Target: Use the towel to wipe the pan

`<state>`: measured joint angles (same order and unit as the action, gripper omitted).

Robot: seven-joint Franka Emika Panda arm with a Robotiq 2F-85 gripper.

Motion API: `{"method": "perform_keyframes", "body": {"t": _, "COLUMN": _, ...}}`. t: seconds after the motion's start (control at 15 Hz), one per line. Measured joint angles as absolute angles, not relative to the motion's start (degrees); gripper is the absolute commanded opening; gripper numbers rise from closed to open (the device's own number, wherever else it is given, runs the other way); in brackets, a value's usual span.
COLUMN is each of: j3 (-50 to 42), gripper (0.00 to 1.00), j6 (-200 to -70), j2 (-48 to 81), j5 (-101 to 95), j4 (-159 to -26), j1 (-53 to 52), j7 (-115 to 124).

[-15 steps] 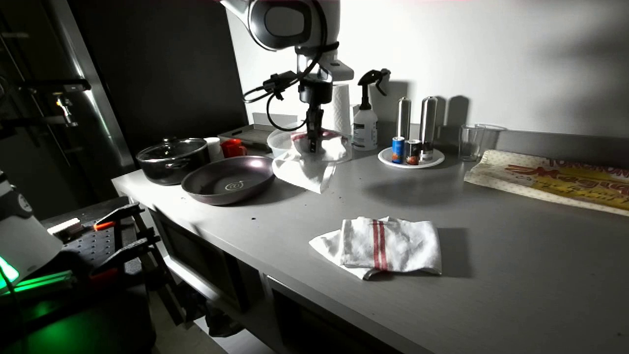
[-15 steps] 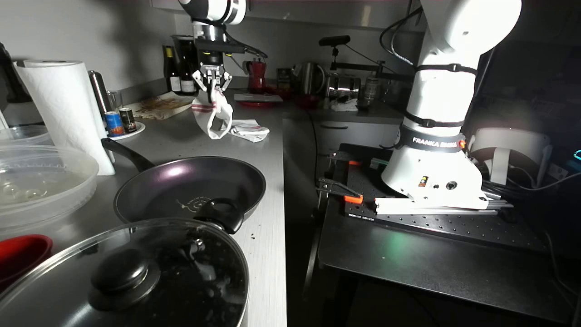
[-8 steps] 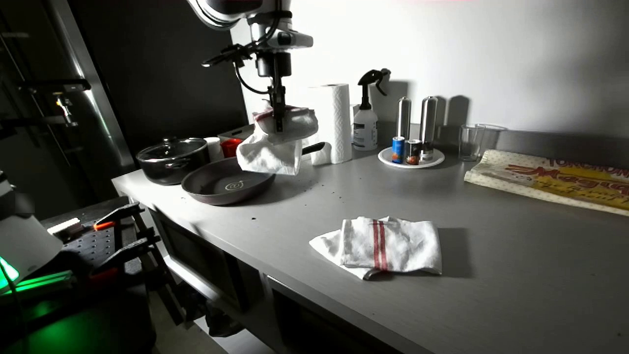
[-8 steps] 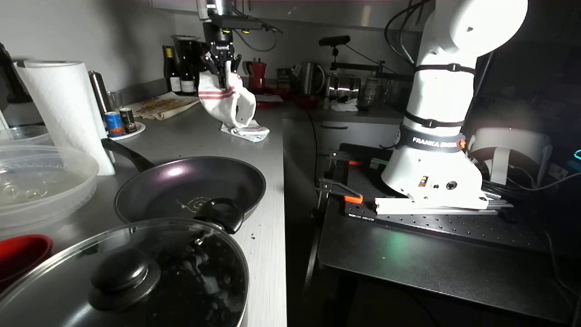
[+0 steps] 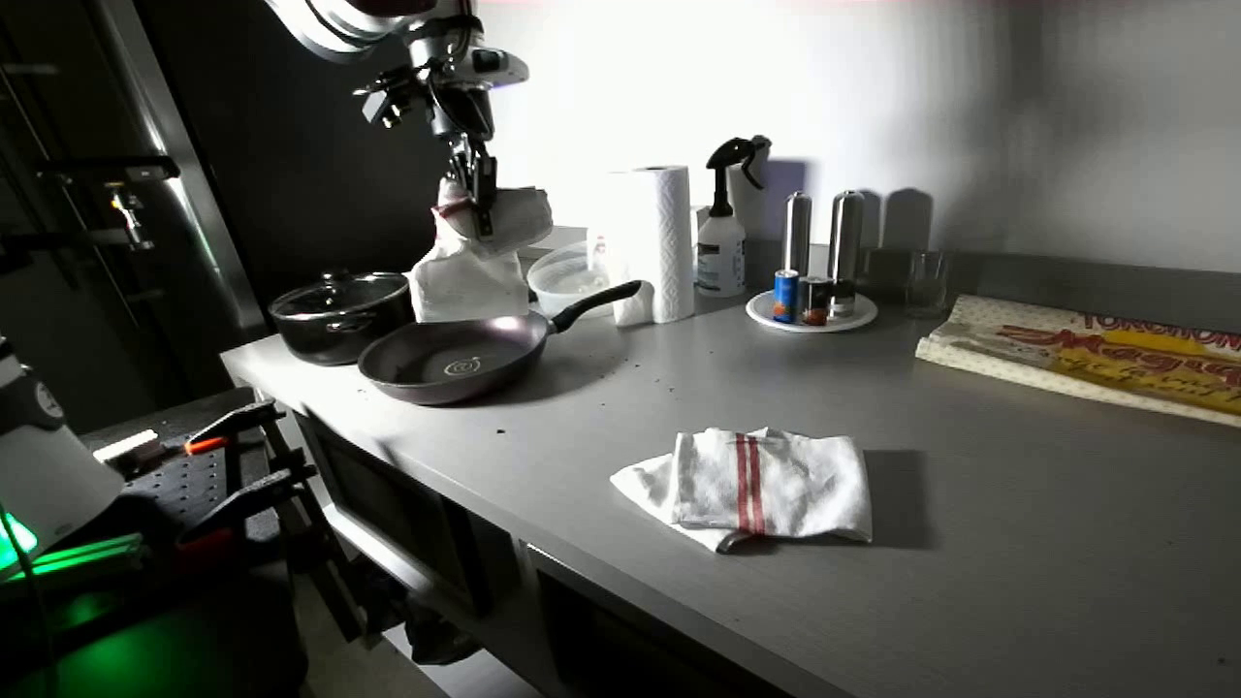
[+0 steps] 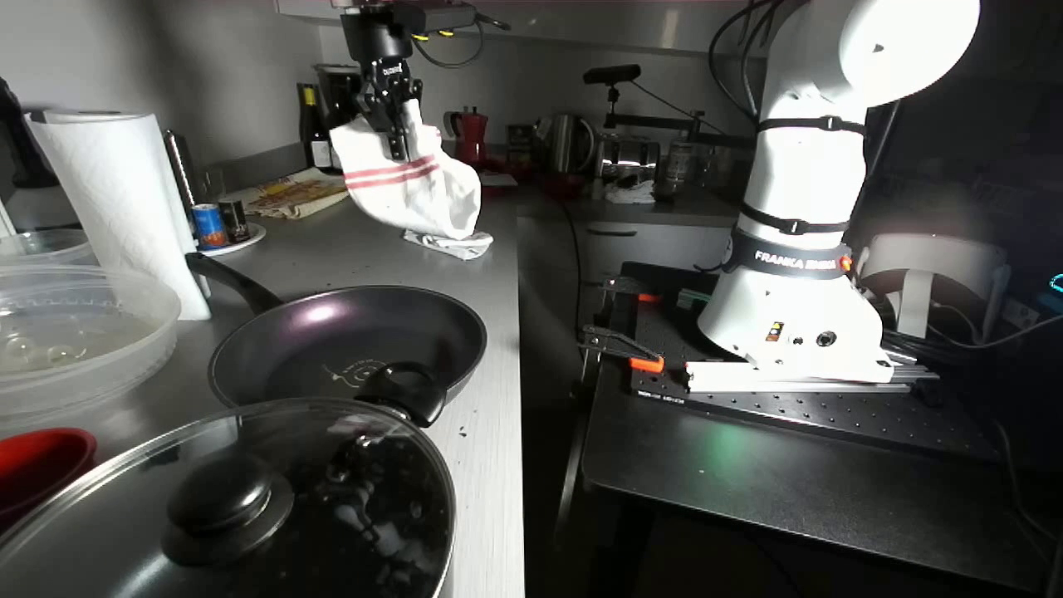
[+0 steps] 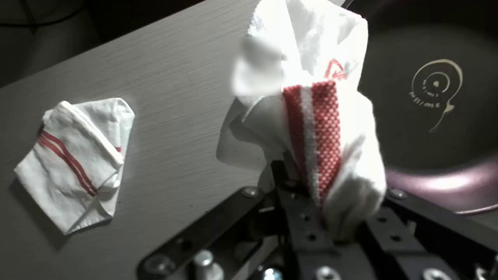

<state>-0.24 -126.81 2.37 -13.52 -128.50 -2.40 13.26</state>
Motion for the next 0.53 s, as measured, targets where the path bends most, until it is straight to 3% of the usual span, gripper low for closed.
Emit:
{"method": "perform_keyframes", "body": {"t": 0.2, "j3": 2.7, "gripper": 0.03, "j6": -126.8, "j2": 2.2, "j5": -14.7, "j4": -129.5, "j1": -4.4, "j7": 12.1}}
{"method": "perform_keyframes", "body": {"t": 0.27, "j3": 3.4, "gripper": 0.13, "j6": -126.7, "j2": 2.2, "j5": -14.7, "j4": -129.7, "j1": -4.9, "j7": 11.4}}
{"method": "perform_keyframes", "body": {"t": 0.53, "j3": 4.7, "gripper": 0.13, "j6": -125.9, "j2": 2.3, "j5": -14.8, "j4": -130.2, "j1": -5.7, "j7": 8.9}}
